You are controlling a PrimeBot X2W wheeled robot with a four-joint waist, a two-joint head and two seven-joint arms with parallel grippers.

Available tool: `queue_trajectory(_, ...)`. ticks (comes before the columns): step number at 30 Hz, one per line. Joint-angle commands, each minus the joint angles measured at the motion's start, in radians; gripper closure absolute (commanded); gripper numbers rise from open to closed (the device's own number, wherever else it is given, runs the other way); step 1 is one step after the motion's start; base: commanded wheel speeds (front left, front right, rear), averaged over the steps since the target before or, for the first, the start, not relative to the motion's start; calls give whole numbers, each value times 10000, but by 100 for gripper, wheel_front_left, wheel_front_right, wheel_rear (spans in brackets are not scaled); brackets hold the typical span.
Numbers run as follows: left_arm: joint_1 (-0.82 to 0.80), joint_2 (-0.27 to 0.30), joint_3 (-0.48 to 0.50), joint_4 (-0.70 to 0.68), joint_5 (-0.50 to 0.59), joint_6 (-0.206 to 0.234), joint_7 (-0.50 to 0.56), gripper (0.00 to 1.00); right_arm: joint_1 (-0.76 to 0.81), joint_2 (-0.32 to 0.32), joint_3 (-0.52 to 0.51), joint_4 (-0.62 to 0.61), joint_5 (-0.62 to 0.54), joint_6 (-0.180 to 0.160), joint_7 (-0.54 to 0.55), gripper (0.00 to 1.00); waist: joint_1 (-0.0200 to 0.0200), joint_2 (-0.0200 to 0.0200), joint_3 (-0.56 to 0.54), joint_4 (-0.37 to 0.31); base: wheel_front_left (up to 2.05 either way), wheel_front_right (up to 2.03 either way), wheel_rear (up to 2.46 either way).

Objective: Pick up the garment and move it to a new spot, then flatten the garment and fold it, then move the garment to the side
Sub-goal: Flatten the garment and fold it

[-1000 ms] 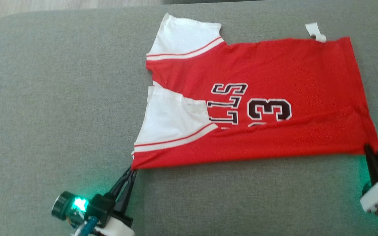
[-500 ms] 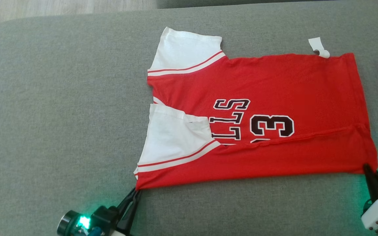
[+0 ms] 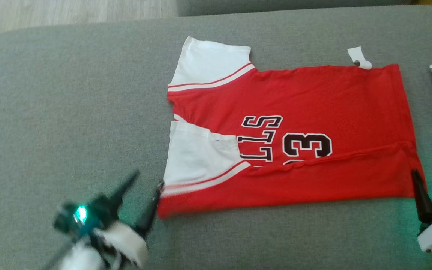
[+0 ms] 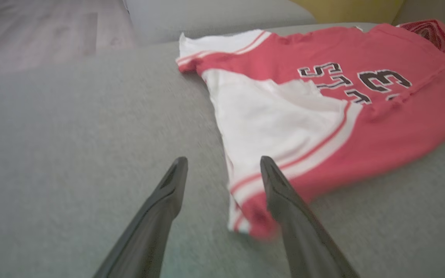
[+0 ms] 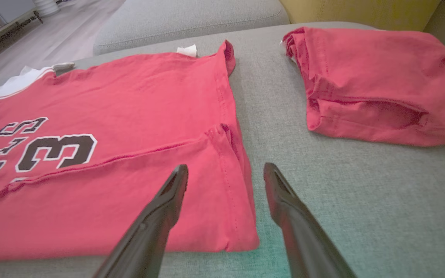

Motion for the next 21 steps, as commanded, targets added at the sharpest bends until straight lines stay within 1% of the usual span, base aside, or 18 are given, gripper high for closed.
queue_trajectory(1,-744,362,398,-371,-28,-50,35,0,-20,-225,79,-337,-10,-7,-7,0,0,0,-66,-50,0,0,0)
queue_trajectory(5,-2275,984,381,-504,-327,-163,637,0,-118,-157,170,-714,-34,-7,265,0,0,0,65,-281,0,0,0)
queue_trajectory(9,-4167,1437,175,-361,-1142,-200,1418,0,-401,-192,262,-1114,-40,-7,339,0,0,0,735,-605,0,0,0)
queue_trajectory(14,-6768,2271,-1077,162,-2776,-206,2604,0,-992,-140,586,-1499,-140,-7,478,0,0,0,1800,-1182,0,0,0)
queue_trajectory(17,-8128,2679,-1793,629,-3747,-207,3420,0,-1290,-108,721,-1618,-151,-7,480,0,0,0,2306,-1565,0,0,0)
queue_trajectory(21,-9584,3203,-2502,1391,-4623,-207,4323,0,-1582,-64,917,-1698,-139,-7,434,0,0,0,2880,-2142,0,0,0)
